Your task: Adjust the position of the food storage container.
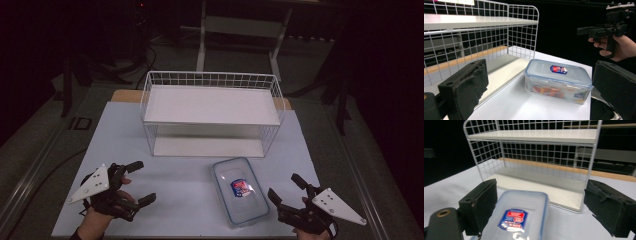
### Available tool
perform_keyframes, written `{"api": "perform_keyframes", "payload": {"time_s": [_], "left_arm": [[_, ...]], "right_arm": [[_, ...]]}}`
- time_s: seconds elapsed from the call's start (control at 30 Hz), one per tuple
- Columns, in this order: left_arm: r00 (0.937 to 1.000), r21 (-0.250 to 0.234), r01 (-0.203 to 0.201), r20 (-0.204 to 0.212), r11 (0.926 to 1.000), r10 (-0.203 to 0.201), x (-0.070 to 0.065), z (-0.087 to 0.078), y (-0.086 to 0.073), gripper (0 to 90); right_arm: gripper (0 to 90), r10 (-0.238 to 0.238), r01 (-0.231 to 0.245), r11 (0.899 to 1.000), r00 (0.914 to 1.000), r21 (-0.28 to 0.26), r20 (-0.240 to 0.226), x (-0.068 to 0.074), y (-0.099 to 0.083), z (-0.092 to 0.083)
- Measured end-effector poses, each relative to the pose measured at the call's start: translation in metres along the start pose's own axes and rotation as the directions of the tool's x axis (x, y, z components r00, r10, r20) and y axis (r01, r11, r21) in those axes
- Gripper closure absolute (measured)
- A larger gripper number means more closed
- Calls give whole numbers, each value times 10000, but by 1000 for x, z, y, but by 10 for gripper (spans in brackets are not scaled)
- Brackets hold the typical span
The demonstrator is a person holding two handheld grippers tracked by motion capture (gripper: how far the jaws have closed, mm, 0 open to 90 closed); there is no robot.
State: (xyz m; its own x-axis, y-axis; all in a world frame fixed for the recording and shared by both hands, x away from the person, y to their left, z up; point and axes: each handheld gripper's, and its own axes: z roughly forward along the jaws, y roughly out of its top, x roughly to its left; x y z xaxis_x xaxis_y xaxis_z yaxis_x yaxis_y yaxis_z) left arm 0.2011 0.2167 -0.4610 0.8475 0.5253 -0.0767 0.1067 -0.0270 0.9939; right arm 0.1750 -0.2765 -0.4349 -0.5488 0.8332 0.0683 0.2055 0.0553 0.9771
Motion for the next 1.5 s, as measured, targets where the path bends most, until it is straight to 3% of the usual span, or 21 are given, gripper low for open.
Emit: {"api": "perform_keyframes", "payload": {"time_s": [0.13, 0.23, 0.27, 0.47, 0.5, 0.53, 0.57, 0.63, 0.7, 0.73, 0.77, 0.87, 0.9, 1.0, 1.03, 1.07, 1.17, 1.2, 1.23, 1.33, 1.5], "left_arm": [[10000, 0, -9, 24, 10000, 9, 1, 0, 0, 3], [10000, 12, 36, 11, 10000, -36, 2, 0, -1, 3], [10000, -9, 42, 19, 10000, -42, 2, 0, -2, 3], [10000, 51, -58, 20, 10000, 58, 2, 2, -3, 3], [10000, 53, -77, 38, 10000, 76, 2, 2, -3, 3], [9999, 87, -122, 38, 9999, 122, 2, 3, -3, 3], [9999, 127, -152, 59, 9998, 152, 1, 3, -3, 3], [9997, 160, -204, 104, 9997, 202, 1, 4, -4, 3], [9997, 194, -186, 170, 9996, 182, 0, 6, -4, 3], [9997, 194, -186, 170, 9996, 182, 0, 6, -4, 3], [9996, 218, -213, 167, 9995, 209, 0, 6, -4, 3], [9996, 238, -209, 182, 9995, 205, 0, 7, -4, 3], [9996, 246, -212, 192, 9995, 207, 1, 7, -5, 3], [9997, 251, -196, 176, 9995, 191, 1, 8, -5, 3], [9997, 258, -174, 173, 9995, 169, 1, 8, -5, 3], [9997, 258, -174, 173, 9995, 169, 1, 8, -5, 3], [9997, 261, -153, 185, 9995, 148, 2, 8, -6, 3], [9997, 286, -173, 182, 9994, 168, 2, 9, -6, 3], [9996, 281, -174, 208, 9995, 168, 2, 9, -6, 3], [9995, 293, -194, 237, 9994, 187, 2, 9, -6, 3], [9995, 321, -146, 299, 9994, 136, 2, 10, -7, 3]], "right_arm": [[114, 217, -212, 9997, 9991, 149, -371, 2, 3, 0], [114, 304, -298, 9993, 9992, 227, -262, 3, 4, 0], [114, 561, -534, 9980, 9950, 336, -826, 0, 3, -1], [138, 676, -548, 9922, 9912, 1115, -1137, 0, -3, -2], [199, 725, -523, 9856, 9898, 1607, -1228, -1, -9, -2], [199, 725, -523, 9856, 9898, 1607, -1228, -1, -9, -2], [312, 712, -447, 9793, 9891, 1975, -1289, 0, -16, -4], [349, 735, -436, 9750, 9886, 2180, -1312, 1, -20, -4], [499, 774, -406, 9643, 9882, 2616, -1322, 3, -31, -7], [499, 774, -406, 9643, 9882, 2616, -1322, 3, -31, -7], [585, 783, -333, 9547, 9868, 2957, -1418, 4, -38, -8], [666, 852, -321, 9462, 9847, 3220, -1522, 5, -45, -10], [759, 864, -251, 9346, 9836, 3549, -1581, 8, -51, -11], [841, 927, -239, 9255, 9819, 3780, -1649, 9, -56, -11], [897, 963, -208, 9146, 9812, 4039, -1675, 10, -59, -11], [897, 963, -208, 9146, 9812, 4039, -1675, 10, -59, -11], [900, 722, 141, 8889, 9827, 4579, -1705, 12, -65, -9], [900, 722, 141, 8889, 9827, 4579, -1705, 12, -65, -9], [899, 635, 221, 8791, 9846, 4761, -1629, 12, -67, -7], [900, 702, 105, 8757, 9864, 4827, -1488, 10, -68, -4], [900, 634, 6, 8808, 9908, 4735, -1193, 4, -67, -4]]}}
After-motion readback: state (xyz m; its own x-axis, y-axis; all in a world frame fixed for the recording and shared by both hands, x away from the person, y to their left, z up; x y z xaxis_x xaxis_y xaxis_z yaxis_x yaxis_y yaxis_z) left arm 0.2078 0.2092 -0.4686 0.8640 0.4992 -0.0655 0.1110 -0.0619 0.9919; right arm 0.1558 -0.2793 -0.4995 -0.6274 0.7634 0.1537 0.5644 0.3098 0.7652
